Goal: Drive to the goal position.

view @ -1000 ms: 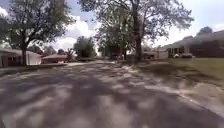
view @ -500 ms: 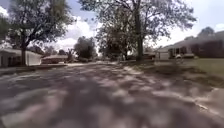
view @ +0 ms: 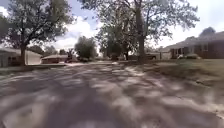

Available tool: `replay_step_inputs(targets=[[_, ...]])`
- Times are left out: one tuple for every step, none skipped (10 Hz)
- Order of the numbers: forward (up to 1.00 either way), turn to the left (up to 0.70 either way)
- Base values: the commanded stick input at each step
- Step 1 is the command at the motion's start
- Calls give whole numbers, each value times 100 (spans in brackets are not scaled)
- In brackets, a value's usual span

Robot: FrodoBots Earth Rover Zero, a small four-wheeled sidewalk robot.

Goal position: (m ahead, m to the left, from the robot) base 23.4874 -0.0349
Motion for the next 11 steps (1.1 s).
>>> replay_step_inputs(targets=[[70,0],[70,0],[70,0],[70,0],[70,0],[70,0],[70,0],[70,0],[70,0],[70,0],[70,0]])
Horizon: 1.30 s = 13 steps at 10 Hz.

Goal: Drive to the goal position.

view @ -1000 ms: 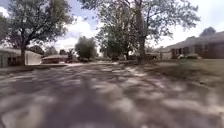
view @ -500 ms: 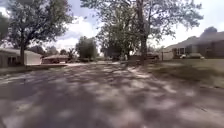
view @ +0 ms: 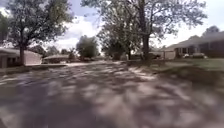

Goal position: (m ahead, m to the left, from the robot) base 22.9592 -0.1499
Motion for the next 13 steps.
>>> replay_step_inputs(targets=[[70,0],[70,0],[70,0],[70,0],[70,0],[70,0],[70,0],[70,0],[70,0],[70,0],[70,0],[70,0],[70,0]])
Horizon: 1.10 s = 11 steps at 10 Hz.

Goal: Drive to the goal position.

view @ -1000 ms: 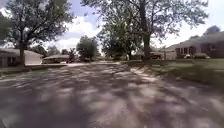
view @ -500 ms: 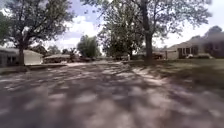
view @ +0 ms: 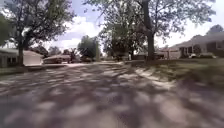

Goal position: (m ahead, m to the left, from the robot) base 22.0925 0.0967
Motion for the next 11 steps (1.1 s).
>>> replay_step_inputs(targets=[[70,0],[70,0],[70,0],[70,0],[70,0],[70,0],[70,0],[70,0],[70,0],[70,0],[70,0]])
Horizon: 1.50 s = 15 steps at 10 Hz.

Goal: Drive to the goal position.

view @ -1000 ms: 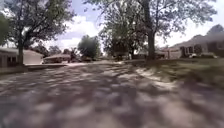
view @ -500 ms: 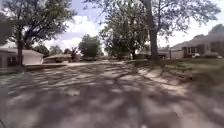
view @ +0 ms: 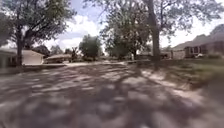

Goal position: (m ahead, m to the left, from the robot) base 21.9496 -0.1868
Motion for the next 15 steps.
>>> replay_step_inputs(targets=[[70,0],[70,0],[70,0],[70,0],[70,0],[70,0],[70,0],[70,0],[70,0],[70,0],[70,0],[70,0],[70,0],[70,0],[70,0]])
